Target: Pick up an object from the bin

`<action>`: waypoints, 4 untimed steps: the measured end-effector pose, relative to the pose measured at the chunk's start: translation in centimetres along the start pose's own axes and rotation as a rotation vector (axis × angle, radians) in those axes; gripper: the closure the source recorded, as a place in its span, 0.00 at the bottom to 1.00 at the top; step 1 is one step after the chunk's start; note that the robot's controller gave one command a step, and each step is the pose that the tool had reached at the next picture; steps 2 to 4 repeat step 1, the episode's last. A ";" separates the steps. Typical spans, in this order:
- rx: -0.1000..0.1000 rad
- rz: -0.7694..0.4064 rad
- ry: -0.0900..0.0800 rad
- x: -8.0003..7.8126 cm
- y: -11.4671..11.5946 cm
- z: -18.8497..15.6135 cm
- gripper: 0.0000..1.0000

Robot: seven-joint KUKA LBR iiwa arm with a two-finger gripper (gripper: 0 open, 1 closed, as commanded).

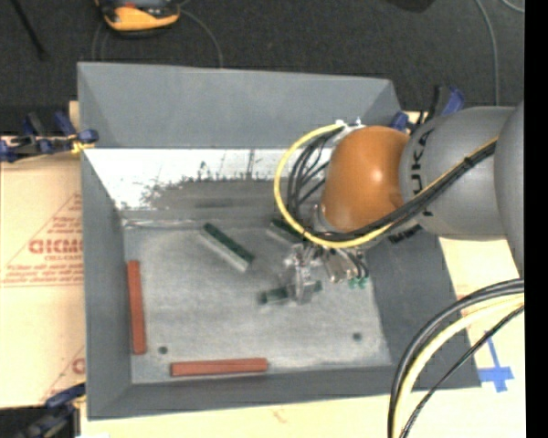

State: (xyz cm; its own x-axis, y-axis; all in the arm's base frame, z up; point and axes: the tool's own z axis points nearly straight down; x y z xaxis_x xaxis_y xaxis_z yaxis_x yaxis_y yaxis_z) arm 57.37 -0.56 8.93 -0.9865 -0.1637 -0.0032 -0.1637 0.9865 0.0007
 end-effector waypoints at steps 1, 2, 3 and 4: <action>0.002 -0.020 -0.002 1.5 -2.0 -15.0 1.00; 0.002 -0.020 -0.002 1.5 -2.0 -15.0 1.00; 0.002 -0.020 -0.002 1.5 -2.0 -15.0 1.00; 0.002 -0.020 -0.002 1.5 -2.0 -15.0 1.00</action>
Offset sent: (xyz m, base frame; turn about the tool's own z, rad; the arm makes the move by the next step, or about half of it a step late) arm 0.0000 0.0000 0.0000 0.0000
